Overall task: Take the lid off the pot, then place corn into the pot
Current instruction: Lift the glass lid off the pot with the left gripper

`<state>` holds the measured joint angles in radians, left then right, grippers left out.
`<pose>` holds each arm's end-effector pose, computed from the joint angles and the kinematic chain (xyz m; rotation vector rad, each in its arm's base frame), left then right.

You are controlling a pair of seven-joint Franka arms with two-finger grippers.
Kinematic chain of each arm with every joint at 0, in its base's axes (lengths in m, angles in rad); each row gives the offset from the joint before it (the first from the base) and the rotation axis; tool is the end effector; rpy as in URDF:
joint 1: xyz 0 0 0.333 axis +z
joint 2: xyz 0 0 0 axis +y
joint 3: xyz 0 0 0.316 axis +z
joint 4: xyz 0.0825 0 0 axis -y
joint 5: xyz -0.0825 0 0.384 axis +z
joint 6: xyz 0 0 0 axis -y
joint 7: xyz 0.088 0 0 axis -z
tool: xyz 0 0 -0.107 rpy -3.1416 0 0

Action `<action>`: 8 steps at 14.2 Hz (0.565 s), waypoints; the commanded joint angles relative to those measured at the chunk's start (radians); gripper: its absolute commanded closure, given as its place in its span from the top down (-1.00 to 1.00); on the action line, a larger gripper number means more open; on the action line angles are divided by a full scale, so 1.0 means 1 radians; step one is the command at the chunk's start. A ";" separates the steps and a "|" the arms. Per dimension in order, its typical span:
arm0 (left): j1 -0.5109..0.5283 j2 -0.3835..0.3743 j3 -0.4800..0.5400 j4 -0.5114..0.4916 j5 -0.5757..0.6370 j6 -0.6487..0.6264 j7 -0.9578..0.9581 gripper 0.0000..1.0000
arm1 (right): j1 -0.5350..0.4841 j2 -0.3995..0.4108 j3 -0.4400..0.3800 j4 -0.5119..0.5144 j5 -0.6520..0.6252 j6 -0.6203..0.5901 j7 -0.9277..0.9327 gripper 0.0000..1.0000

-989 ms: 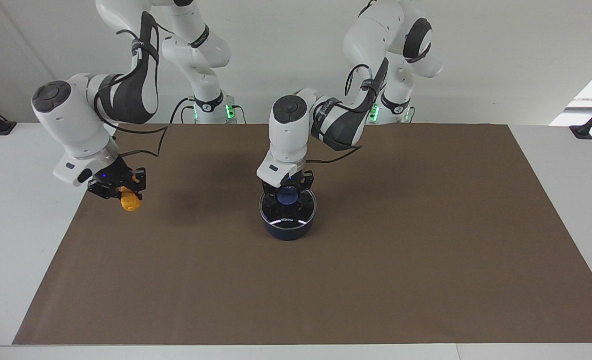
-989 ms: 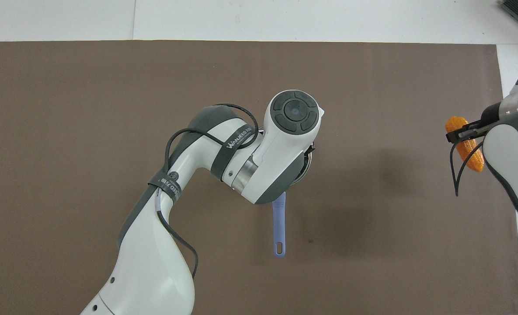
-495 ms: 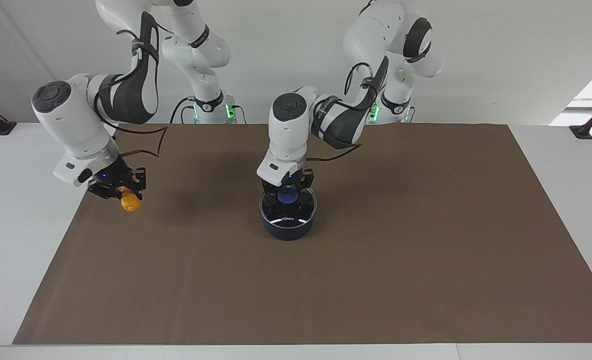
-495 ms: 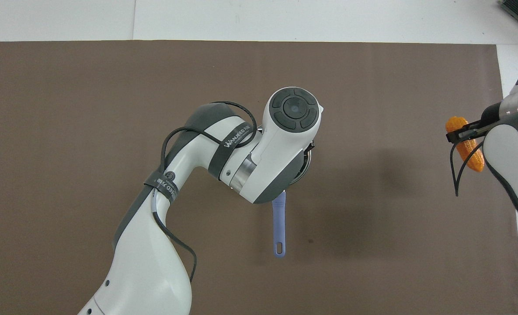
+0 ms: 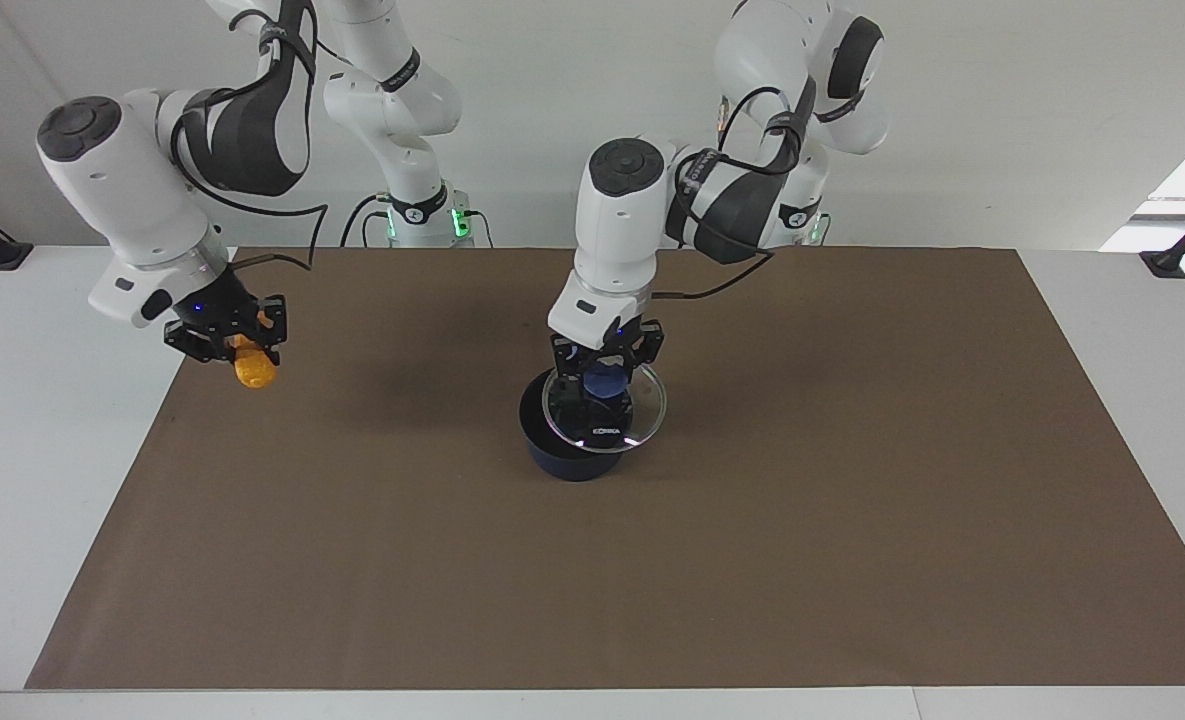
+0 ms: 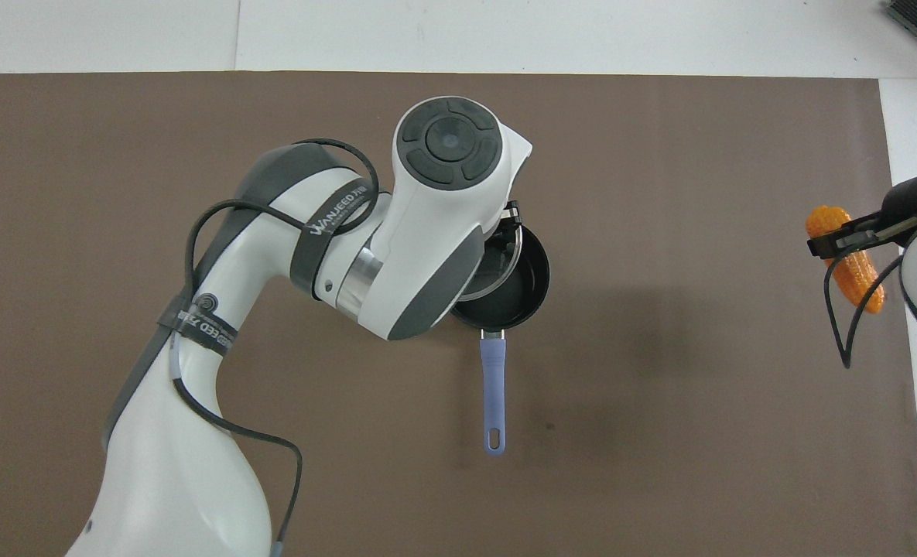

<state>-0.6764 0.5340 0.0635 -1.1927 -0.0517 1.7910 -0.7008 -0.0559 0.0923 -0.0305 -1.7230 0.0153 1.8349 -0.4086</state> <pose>0.5787 -0.4261 0.4843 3.0833 0.1352 0.0620 0.5918 -0.0494 0.5219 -3.0949 -0.4971 -0.0345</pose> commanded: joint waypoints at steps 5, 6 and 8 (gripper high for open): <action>0.214 -0.201 -0.005 -0.261 -0.011 -0.001 0.397 -1.00 | 0.226 0.029 0.006 0.006 -0.038 0.036 0.362 -1.00; 0.242 -0.221 -0.004 -0.286 -0.025 -0.001 0.435 -1.00 | 0.266 0.036 0.007 0.008 -0.037 0.049 0.426 -1.00; 0.284 -0.256 -0.005 -0.338 -0.027 0.001 0.501 -1.00 | 0.347 0.058 0.007 0.008 -0.034 0.084 0.540 -1.00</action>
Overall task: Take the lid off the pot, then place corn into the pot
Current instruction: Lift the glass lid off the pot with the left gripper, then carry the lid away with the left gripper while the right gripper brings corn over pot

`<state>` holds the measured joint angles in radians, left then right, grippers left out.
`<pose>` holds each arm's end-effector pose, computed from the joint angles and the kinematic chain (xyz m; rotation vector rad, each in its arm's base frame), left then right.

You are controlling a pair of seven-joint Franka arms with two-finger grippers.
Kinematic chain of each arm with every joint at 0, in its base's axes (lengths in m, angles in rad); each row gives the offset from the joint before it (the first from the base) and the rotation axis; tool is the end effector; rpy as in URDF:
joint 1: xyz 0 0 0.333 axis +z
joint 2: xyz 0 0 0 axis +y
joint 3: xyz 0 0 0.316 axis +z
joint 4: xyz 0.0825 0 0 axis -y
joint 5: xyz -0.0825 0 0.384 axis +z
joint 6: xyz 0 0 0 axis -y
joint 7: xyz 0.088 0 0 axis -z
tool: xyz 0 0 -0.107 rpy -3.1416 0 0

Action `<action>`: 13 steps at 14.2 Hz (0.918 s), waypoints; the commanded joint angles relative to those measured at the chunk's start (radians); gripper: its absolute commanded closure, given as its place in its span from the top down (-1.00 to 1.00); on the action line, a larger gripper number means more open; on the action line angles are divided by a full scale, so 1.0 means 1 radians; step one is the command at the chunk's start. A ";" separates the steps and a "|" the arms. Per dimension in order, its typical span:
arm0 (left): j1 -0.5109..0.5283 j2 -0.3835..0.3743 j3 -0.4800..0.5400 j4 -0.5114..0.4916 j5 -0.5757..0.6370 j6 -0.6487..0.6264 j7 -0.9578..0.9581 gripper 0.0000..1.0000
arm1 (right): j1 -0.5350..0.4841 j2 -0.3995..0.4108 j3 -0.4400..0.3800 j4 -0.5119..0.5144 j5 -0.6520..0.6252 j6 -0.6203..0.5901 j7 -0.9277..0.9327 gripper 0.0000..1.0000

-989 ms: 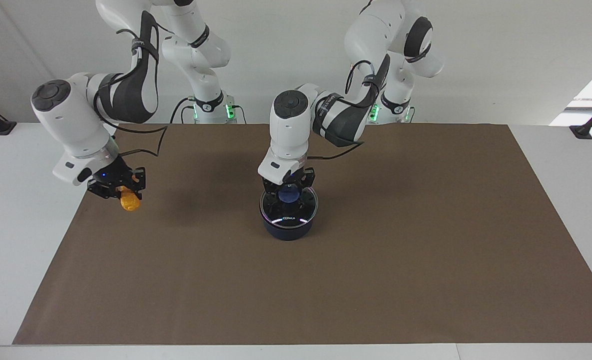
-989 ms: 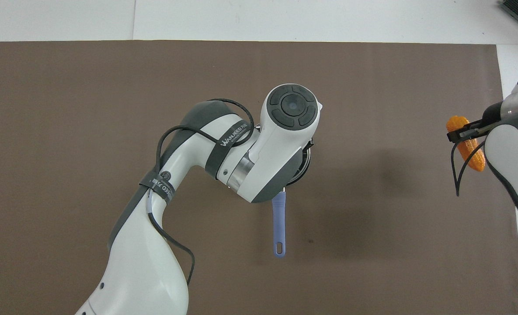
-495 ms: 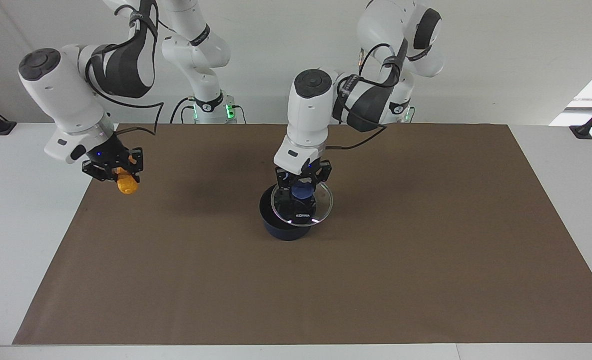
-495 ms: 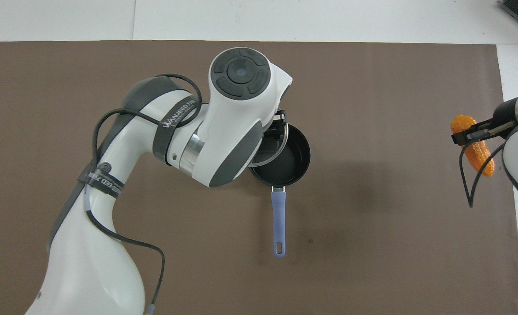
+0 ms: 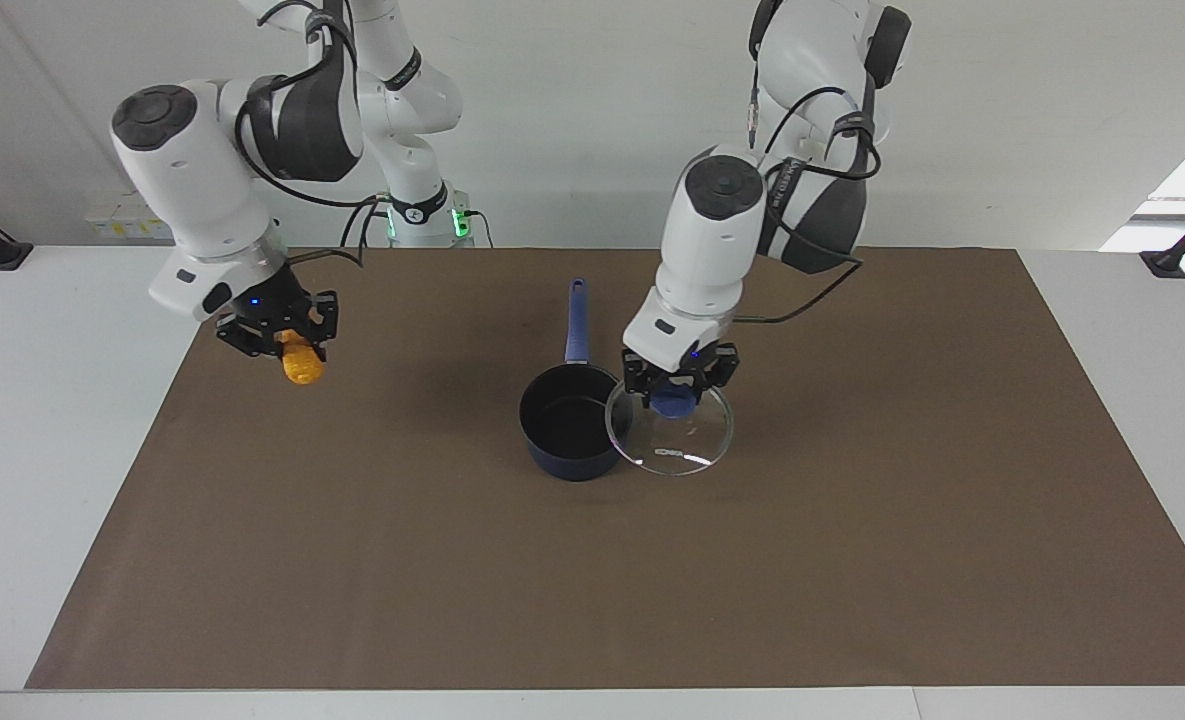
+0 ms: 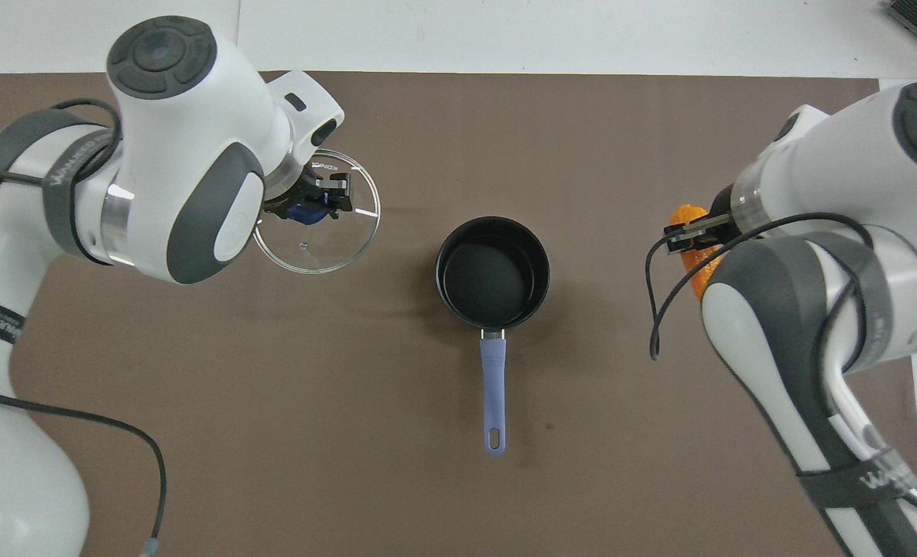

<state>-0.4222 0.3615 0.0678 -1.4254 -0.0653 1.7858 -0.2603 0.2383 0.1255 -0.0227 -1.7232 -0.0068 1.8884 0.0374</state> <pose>0.6236 -0.2439 0.4911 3.1009 -0.1311 -0.0191 0.5914 0.1296 0.5068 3.1239 0.2826 0.0637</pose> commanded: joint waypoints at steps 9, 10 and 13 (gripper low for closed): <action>0.253 -0.176 -0.008 -0.286 -0.045 0.050 0.412 -1.00 | 0.234 0.189 0.016 0.083 0.010 0.194 0.331 -1.00; 0.276 -0.202 -0.008 -0.344 -0.045 0.082 0.447 -1.00 | 0.234 0.200 0.023 0.082 0.025 0.216 0.332 -1.00; 0.342 -0.275 -0.008 -0.484 -0.044 0.167 0.557 -1.00 | 0.236 0.241 0.026 0.079 0.031 0.241 0.331 -1.00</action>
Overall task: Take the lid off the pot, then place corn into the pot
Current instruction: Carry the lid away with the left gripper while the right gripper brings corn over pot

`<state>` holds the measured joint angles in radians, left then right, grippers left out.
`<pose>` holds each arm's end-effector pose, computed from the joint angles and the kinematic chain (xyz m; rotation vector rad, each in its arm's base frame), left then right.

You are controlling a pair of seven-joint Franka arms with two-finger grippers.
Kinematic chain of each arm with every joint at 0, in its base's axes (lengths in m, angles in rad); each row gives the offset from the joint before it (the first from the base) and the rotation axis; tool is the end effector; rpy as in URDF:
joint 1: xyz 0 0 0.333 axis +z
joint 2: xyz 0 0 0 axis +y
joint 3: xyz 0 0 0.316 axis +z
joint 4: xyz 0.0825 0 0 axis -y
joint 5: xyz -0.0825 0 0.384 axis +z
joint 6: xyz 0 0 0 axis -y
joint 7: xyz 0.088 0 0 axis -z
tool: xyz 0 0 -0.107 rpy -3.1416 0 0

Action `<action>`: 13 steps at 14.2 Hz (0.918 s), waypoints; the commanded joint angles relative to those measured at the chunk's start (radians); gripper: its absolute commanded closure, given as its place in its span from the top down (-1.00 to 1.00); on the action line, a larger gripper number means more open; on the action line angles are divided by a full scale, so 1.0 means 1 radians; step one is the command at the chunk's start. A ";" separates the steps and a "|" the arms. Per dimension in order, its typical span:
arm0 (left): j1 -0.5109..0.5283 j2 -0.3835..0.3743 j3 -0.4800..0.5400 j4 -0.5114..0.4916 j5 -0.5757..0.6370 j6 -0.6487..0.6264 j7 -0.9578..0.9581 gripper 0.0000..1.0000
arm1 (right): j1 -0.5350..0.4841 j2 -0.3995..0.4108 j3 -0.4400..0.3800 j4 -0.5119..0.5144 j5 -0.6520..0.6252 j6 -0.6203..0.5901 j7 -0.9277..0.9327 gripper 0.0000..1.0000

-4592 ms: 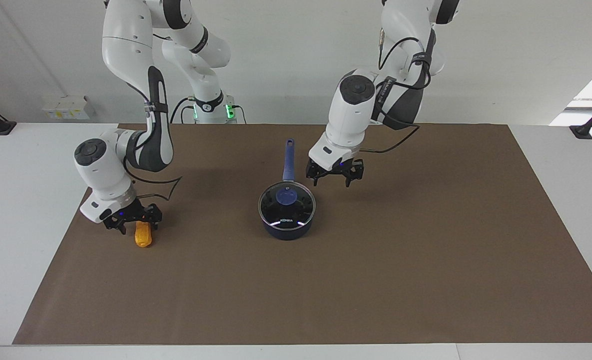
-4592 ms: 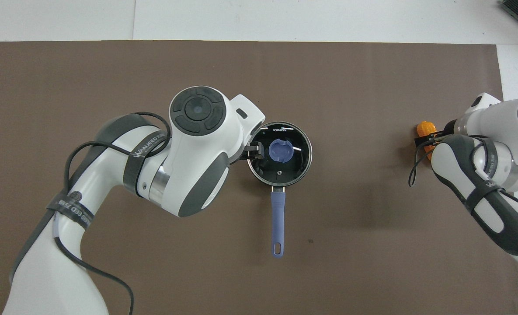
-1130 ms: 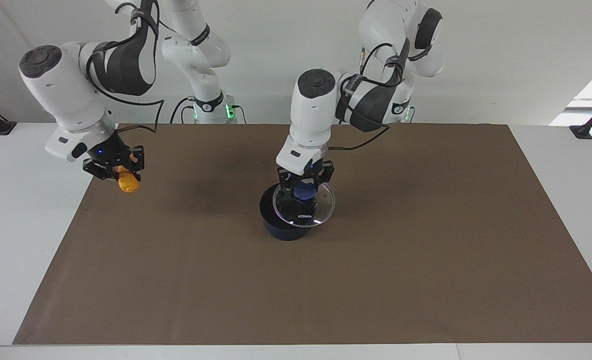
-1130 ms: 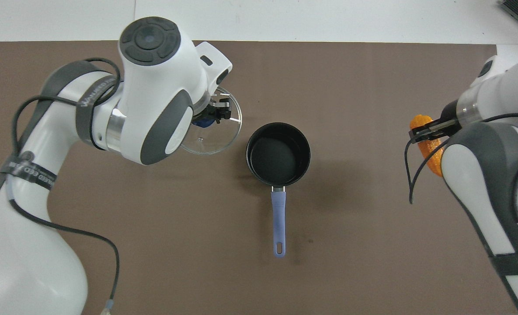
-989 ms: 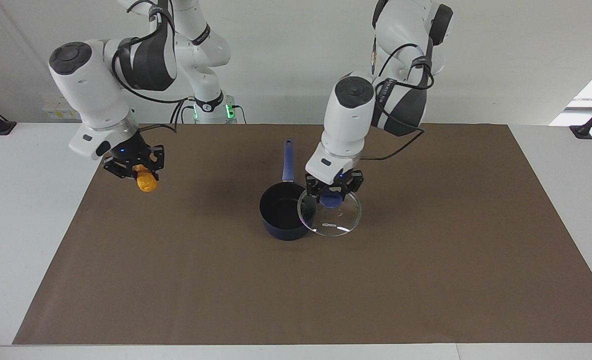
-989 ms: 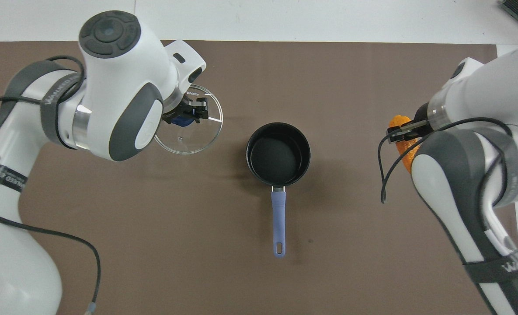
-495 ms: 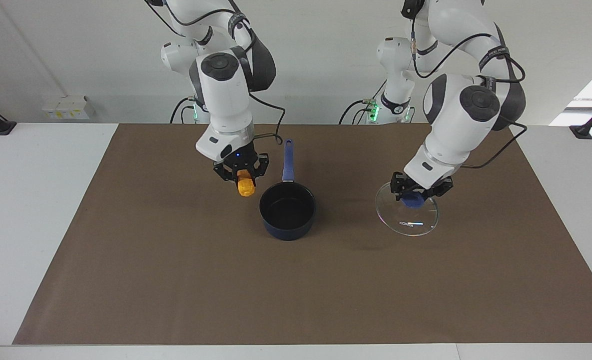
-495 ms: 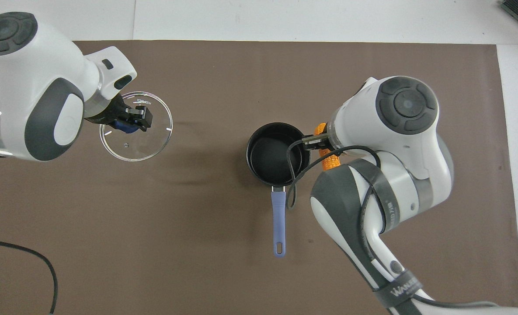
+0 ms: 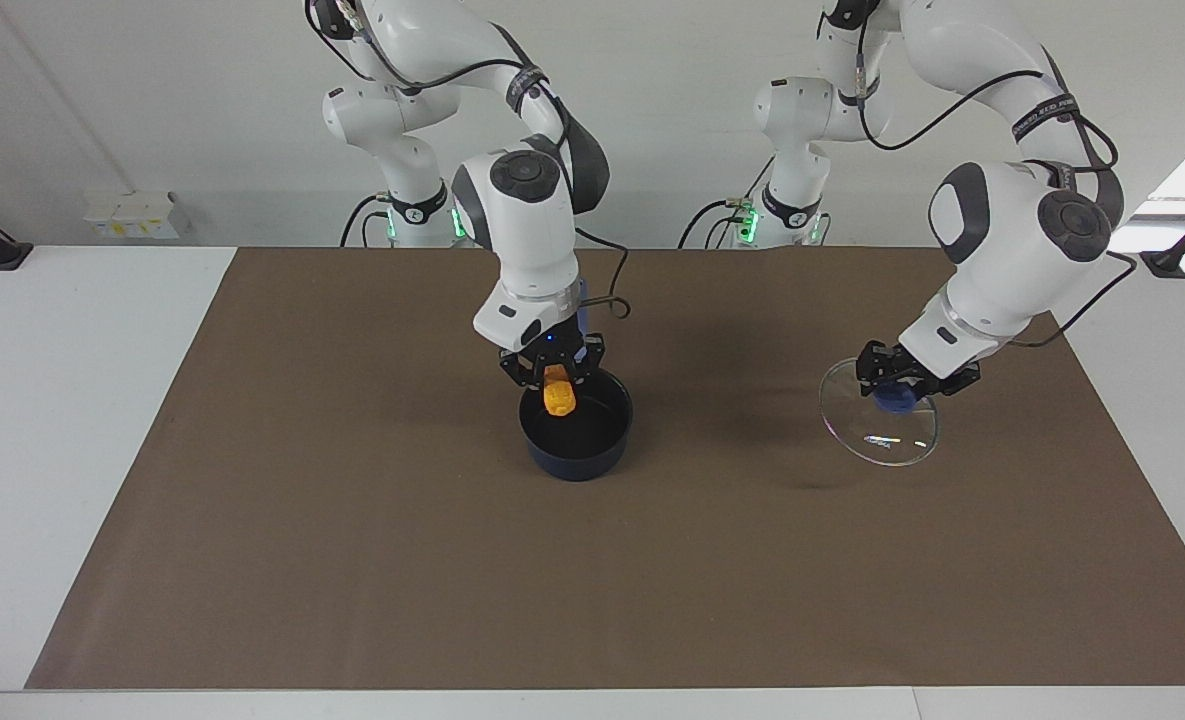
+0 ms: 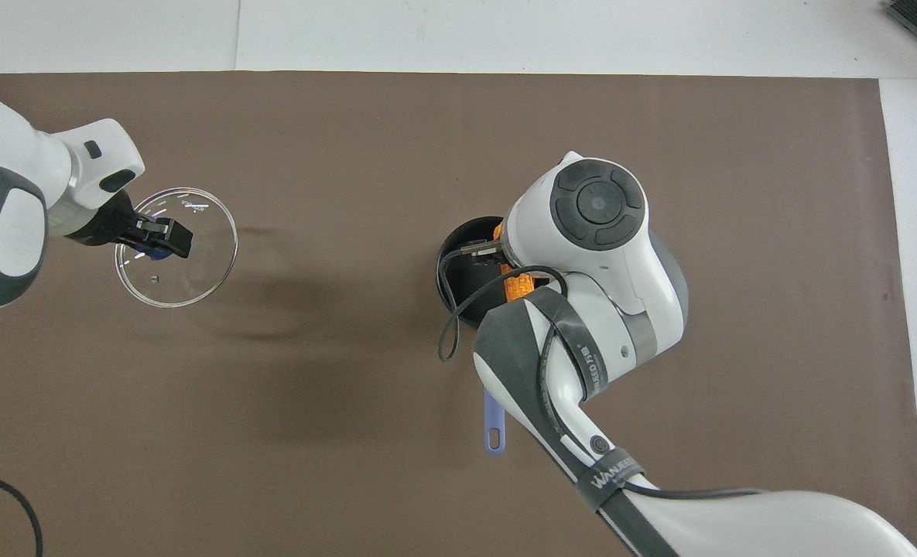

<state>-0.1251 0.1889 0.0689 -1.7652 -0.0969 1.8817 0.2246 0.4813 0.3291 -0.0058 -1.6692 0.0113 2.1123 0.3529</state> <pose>0.6060 -0.0436 0.4482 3.0325 -0.3789 -0.0993 0.5894 0.3045 0.4250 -3.0790 -0.1815 -0.1561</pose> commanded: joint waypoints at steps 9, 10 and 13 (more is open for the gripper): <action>0.248 -0.126 -0.009 -0.373 -0.012 0.227 0.332 -1.00 | 0.023 0.073 0.010 -0.049 0.016 0.064 -0.002 -0.73; 0.252 -0.118 -0.008 -0.393 -0.012 0.247 0.337 -1.00 | 0.023 0.077 0.010 -0.050 0.015 0.066 -0.011 -0.73; 0.263 -0.115 -0.008 -0.482 -0.012 0.376 0.348 -1.00 | 0.017 0.080 0.010 -0.049 0.016 0.064 -0.038 -0.67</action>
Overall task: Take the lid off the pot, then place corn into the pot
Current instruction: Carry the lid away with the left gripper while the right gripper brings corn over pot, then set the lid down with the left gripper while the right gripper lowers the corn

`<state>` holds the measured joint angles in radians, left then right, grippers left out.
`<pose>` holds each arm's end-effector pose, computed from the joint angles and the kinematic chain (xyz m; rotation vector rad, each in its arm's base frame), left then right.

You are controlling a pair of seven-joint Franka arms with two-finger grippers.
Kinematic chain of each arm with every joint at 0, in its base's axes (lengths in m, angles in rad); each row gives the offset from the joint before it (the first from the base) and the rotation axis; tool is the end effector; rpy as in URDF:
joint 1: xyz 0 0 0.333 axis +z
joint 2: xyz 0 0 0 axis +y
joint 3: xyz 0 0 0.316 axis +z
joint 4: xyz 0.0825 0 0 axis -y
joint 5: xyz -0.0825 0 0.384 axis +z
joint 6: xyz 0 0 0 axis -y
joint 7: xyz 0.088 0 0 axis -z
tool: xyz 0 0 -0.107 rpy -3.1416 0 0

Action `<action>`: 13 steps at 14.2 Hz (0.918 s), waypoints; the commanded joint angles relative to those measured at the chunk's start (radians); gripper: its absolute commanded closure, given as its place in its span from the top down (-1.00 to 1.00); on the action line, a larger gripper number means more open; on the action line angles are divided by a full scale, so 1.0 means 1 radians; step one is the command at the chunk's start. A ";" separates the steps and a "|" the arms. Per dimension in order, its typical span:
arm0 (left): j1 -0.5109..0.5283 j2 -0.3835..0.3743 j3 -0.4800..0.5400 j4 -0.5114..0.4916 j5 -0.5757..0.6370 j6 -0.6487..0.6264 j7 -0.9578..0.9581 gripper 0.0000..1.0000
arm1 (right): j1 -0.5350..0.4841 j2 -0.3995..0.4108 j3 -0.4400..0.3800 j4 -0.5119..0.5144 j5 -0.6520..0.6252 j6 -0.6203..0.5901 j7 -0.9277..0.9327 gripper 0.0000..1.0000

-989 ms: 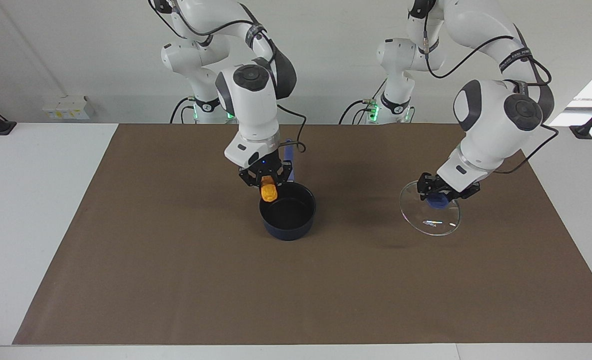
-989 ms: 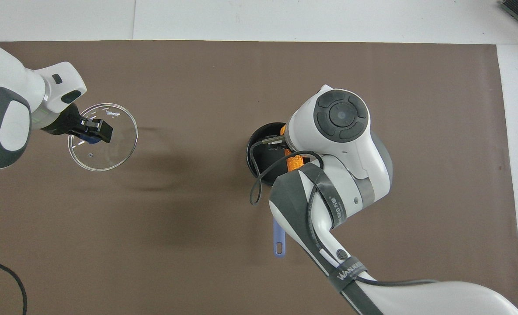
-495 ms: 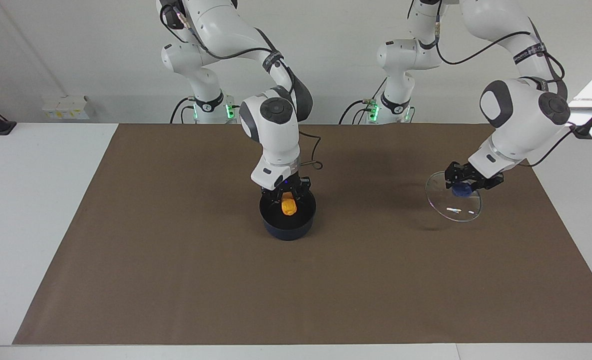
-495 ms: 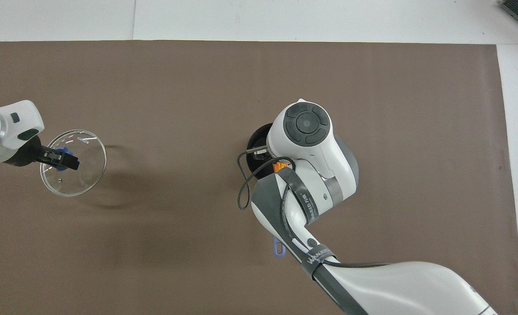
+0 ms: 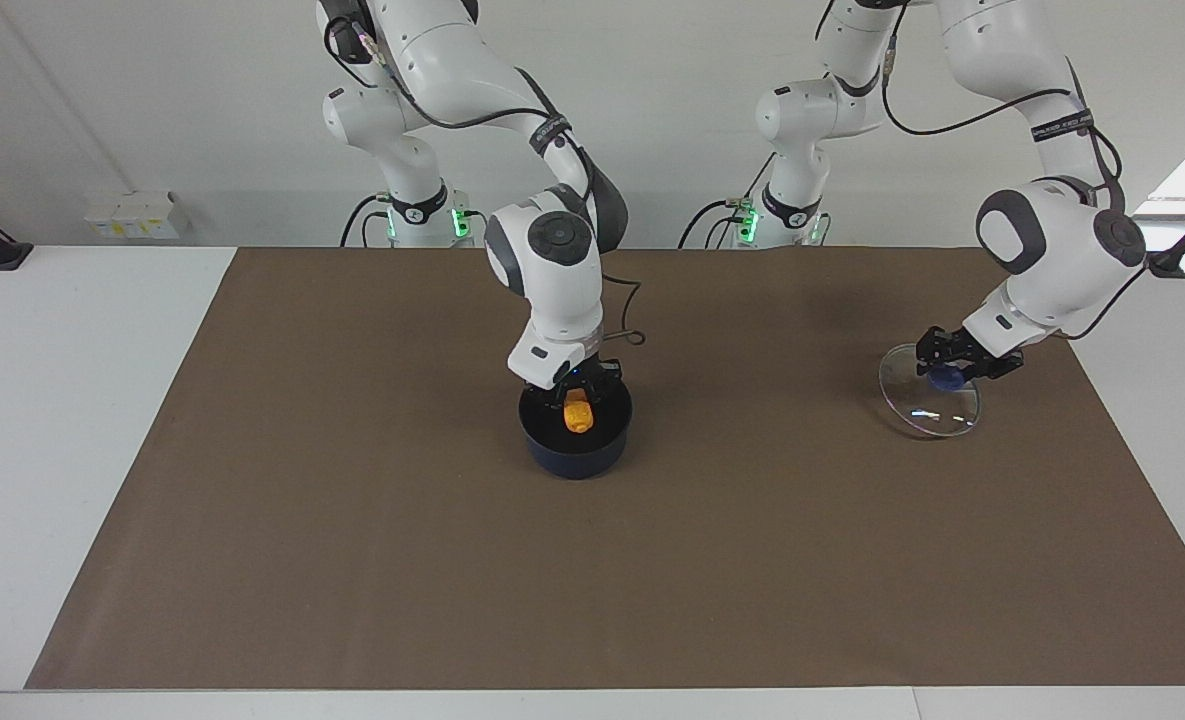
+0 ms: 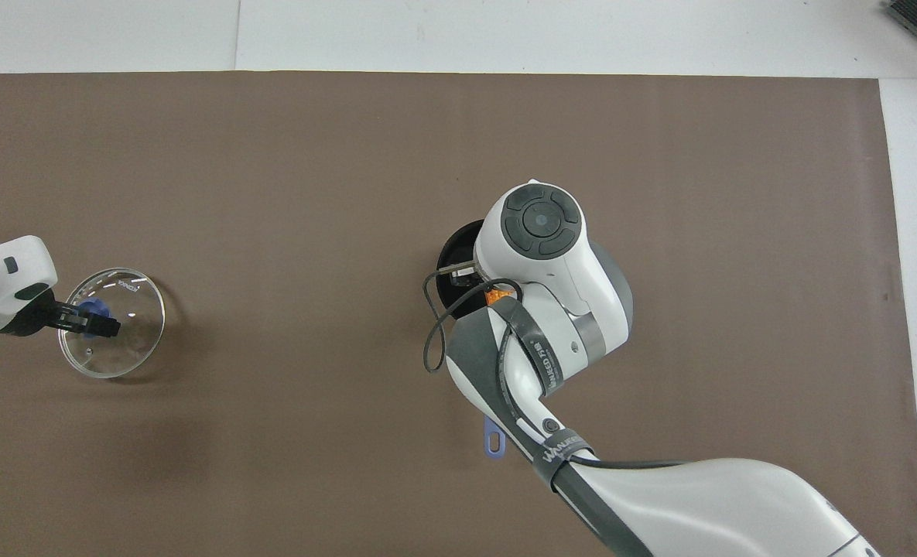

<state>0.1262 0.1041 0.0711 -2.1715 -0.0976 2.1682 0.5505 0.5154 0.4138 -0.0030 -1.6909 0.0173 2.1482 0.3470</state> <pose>0.5274 0.1013 0.3372 3.0024 -0.4445 -0.1121 0.5815 0.3282 0.3617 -3.1012 -0.2432 -0.0528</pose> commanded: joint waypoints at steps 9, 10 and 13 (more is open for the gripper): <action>0.015 0.011 -0.010 -0.028 -0.011 0.101 0.016 1.00 | -0.020 0.037 0.009 0.013 0.055 0.088 -0.051 -0.67; 0.012 0.009 -0.010 -0.013 -0.011 0.095 0.009 1.00 | -0.018 0.043 0.009 0.014 0.055 0.088 -0.051 -0.67; -0.003 0.016 -0.010 0.083 -0.011 0.050 0.000 1.00 | -0.021 0.045 0.009 -0.003 0.053 0.088 -0.071 -0.55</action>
<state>0.1260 0.1047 0.0658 -2.1609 -0.0994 2.2589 0.5561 0.5029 0.4504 0.0012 -1.6855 0.0490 2.2203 0.3209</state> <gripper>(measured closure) 0.000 0.599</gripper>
